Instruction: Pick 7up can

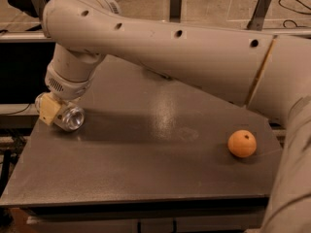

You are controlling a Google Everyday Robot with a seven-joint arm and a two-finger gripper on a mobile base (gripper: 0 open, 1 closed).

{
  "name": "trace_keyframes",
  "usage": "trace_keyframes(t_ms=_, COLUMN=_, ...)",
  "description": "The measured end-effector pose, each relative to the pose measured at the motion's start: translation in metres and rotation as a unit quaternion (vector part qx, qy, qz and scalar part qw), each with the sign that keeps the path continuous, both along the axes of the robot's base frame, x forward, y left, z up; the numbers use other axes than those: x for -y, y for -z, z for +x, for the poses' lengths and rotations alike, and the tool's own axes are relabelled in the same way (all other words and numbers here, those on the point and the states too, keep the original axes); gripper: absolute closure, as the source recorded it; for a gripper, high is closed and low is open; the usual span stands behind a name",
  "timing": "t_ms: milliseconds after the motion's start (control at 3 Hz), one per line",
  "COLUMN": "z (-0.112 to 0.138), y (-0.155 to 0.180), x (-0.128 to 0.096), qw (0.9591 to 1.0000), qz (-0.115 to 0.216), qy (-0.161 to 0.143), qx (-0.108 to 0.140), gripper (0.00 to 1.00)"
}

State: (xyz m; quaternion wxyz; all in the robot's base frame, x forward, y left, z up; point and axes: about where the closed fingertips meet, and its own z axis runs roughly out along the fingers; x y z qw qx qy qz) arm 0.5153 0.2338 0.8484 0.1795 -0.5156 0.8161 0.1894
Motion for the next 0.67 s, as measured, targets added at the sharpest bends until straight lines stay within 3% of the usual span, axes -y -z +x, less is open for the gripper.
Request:
trace_keyframes(t_ms=333, z=0.013, y=-0.013, x=0.021, qw=0.9993, qz=-0.016, qy=0.005, qx=0.033, gripper=0.87)
trace_keyframes(t_ms=667, z=0.04, y=-0.034, x=0.059, qw=0.9966, qz=-0.013, qy=0.014, qx=0.08, gripper=1.0)
